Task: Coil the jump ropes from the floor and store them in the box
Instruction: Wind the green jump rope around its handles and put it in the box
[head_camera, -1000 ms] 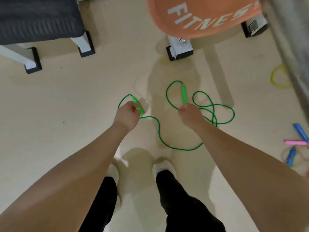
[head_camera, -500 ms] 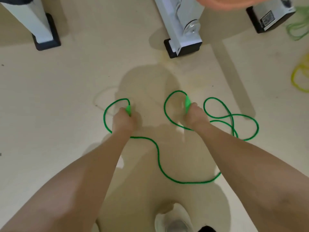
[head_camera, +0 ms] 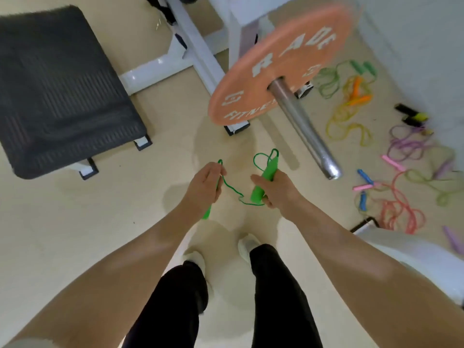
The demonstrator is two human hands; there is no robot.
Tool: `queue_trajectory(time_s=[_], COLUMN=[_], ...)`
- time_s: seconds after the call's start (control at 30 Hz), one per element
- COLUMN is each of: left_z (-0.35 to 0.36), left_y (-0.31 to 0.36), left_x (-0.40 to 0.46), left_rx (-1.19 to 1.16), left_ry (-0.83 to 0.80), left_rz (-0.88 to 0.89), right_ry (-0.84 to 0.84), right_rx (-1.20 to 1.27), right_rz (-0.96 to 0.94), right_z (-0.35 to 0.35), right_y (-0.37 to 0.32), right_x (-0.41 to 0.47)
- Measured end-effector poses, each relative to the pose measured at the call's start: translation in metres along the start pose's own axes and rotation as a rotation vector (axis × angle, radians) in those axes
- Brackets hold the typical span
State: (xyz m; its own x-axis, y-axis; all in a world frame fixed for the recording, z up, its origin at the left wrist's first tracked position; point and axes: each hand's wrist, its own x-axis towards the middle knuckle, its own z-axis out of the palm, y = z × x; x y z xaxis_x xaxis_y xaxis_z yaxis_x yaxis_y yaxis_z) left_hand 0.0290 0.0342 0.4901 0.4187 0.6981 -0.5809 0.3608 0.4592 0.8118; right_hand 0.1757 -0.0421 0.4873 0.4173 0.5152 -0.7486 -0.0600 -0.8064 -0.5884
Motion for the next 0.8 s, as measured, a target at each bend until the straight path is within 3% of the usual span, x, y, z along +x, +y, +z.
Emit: queue_trajectory(time_s=[0.17, 0.27, 0.43, 0.53, 0.6, 0.73, 0.8], left_z=[-0.002, 0.008, 0.035, 0.054, 0.068, 0.100, 0.119], left_y=[0.133, 0.188, 0.228, 0.245, 0.250, 0.253, 0.253], left_x=[-0.092, -0.134, -0.180, -0.187, -0.196, -0.223, -0.235], left_rx=[0.199, 0.269, 0.532, 0.609, 0.727, 1.101, 1.296], left_ry=[-0.008, -0.138, -0.327, -0.359, -0.419, -0.674, -0.758], left_rz=[0.222, 0.291, 0.443, 0.476, 0.507, 0.585, 0.629], right_ry=[-0.166, -0.247, -0.272, -0.248, -0.176, 0.352, 0.346], right_rx=[0.068, 0.054, -0.038, 0.066, 0.131, 0.232, 0.072], right_rz=[-0.178, -0.278, -0.293, -0.362, -0.377, -0.369, -0.392], right_z=[-0.039, -0.050, -0.072, -0.086, -0.099, -0.151, -0.175], right_y=[-0.088, -0.117, -0.131, -0.118, -0.104, -0.061, -0.043], right_x=[-0.157, -0.219, -0.280, -0.304, -0.319, -0.324, -0.327])
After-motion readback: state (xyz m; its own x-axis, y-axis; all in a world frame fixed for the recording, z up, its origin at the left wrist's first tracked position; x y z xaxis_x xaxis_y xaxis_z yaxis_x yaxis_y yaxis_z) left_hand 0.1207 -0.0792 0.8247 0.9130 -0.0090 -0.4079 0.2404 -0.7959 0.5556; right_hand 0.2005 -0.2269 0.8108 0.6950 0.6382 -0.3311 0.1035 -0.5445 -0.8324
